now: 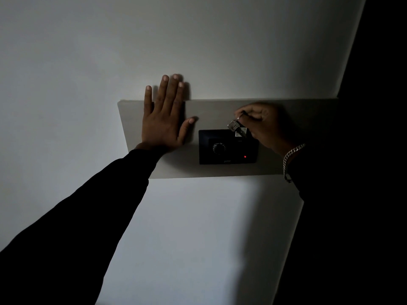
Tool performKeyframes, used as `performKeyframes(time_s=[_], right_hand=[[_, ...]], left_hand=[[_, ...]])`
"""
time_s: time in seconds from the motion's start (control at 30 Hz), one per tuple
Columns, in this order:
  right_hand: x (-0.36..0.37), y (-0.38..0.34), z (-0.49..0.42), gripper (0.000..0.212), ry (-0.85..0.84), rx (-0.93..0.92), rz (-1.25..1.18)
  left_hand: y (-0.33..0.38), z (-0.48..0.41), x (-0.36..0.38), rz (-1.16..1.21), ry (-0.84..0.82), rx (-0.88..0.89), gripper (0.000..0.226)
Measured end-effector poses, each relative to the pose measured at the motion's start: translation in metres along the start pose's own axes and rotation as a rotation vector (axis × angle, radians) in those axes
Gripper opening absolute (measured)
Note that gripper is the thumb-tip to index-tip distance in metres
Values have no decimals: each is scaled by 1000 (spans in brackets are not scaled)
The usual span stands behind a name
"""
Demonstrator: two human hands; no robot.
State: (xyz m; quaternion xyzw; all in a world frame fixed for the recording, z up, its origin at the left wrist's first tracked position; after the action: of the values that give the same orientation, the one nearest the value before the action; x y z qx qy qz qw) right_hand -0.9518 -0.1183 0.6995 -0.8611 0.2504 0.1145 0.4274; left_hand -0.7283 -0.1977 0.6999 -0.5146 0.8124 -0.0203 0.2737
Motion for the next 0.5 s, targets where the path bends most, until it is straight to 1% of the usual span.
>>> performKeyframes(time_s=[0.07, 0.23, 0.37, 0.5], right_hand=[[0, -1, 2, 15, 10, -1, -4], [0, -12, 9, 18, 35, -66, 84], [-3, -16, 15, 18, 76, -74, 58], [-3, -16, 15, 18, 83, -60, 62]], left_hand=[[0, 0, 1, -1, -3, 0, 75], [0, 0, 1, 1, -13, -3, 76], [0, 0, 1, 7, -13, -1, 76], [0, 0, 2, 0, -4, -5, 76]])
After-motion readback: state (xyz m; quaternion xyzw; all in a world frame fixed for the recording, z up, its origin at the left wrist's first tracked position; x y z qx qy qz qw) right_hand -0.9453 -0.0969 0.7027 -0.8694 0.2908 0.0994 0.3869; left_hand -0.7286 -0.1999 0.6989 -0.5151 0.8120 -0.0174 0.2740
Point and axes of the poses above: each hand's wrist, its own z-axis away from the middle knuckle, its own x-axis out of the palm, y = z × x, the point moved 7 cm from there along -z, towards the middle knuckle, and after that the axes turned 10 degrees about -y, right-handed, at the moved point
